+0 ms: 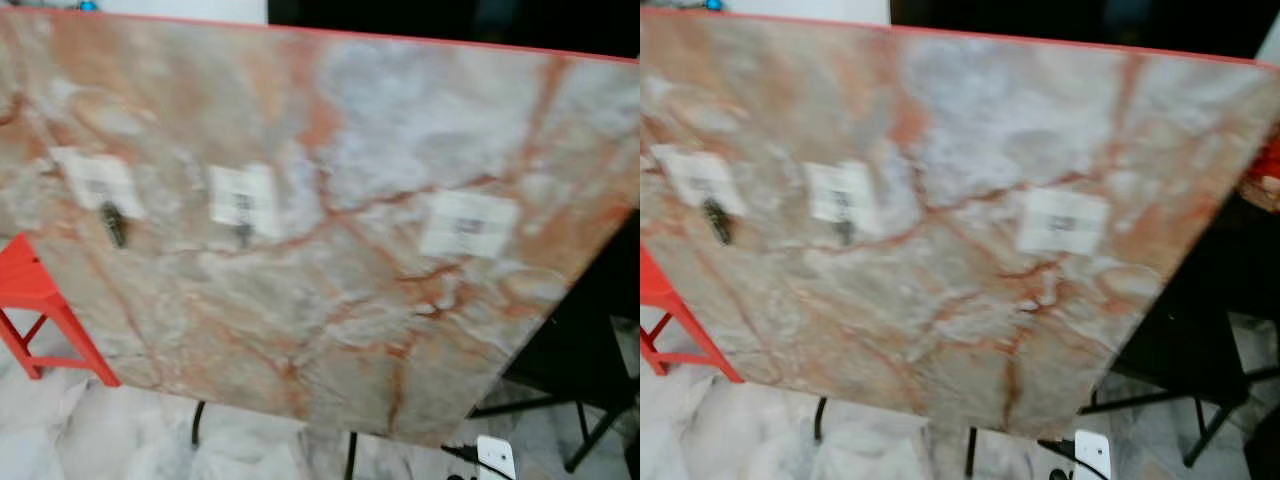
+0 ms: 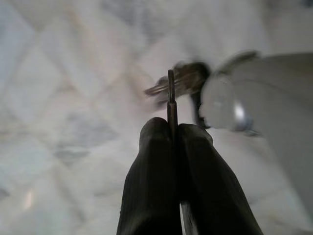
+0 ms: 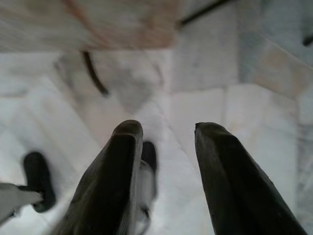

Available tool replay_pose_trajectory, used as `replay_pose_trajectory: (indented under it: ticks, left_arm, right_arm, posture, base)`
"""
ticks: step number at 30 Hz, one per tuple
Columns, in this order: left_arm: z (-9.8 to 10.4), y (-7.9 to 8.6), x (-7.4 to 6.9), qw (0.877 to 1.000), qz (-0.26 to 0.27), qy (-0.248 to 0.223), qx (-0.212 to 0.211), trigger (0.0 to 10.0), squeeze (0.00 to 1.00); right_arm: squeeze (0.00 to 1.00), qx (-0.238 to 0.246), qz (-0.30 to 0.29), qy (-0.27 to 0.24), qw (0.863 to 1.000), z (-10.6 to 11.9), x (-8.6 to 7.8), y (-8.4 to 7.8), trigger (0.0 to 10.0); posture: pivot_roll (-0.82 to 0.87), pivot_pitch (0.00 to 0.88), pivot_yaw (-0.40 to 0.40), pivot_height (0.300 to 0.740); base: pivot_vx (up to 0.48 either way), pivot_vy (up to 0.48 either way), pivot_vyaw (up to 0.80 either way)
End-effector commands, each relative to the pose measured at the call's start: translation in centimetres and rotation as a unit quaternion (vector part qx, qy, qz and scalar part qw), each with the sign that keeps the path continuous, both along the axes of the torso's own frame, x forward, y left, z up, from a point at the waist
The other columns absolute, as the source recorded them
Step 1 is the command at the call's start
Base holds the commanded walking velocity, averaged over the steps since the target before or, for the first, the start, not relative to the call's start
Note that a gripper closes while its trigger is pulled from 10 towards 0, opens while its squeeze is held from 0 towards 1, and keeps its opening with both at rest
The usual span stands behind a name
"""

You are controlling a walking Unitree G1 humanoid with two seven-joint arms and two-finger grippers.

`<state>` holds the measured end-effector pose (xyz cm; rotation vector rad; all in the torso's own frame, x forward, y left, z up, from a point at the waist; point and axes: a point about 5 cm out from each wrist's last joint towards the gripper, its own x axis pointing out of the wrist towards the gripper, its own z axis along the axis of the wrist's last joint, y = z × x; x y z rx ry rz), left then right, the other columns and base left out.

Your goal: Hang keys on a hook

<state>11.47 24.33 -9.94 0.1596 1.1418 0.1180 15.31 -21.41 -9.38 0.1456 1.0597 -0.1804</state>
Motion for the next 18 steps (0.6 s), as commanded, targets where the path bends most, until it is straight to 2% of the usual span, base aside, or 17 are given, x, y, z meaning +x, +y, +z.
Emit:
replay_pose_trajectory:
  ticks: [1,3,18]
  left_arm:
    - [-0.07,-0.04,-0.22,1.000,-0.010,0.005,0.004,10.0,0.00]
    - [-0.10,-0.63,0.22,1.000,-0.016,0.002,0.002,10.0,0.00]
    - [0.02,-0.50,0.55,1.000,-0.026,0.002,0.007,10.0,0.00]
  right_arm:
    - [0.00,-0.002,0.000,-0.005,1.000,0.16,0.37,-0.05,10.0]
    - [0.00,-0.001,-0.002,-0.005,1.000,0.14,0.35,-0.02,10.0]
    - [0.00,0.001,-0.005,-0.005,1.000,0.06,0.21,0.13,10.0]
  posture:
    - [0.05,0.000,-0.042,0.740]
    - [0.05,0.000,-0.041,0.740]
    - [0.04,0.000,-0.036,0.740]
  base:
    - [0.000,-0.368,0.00]
    - [0.000,-0.366,0.00]
    - [0.000,-0.369,0.00]
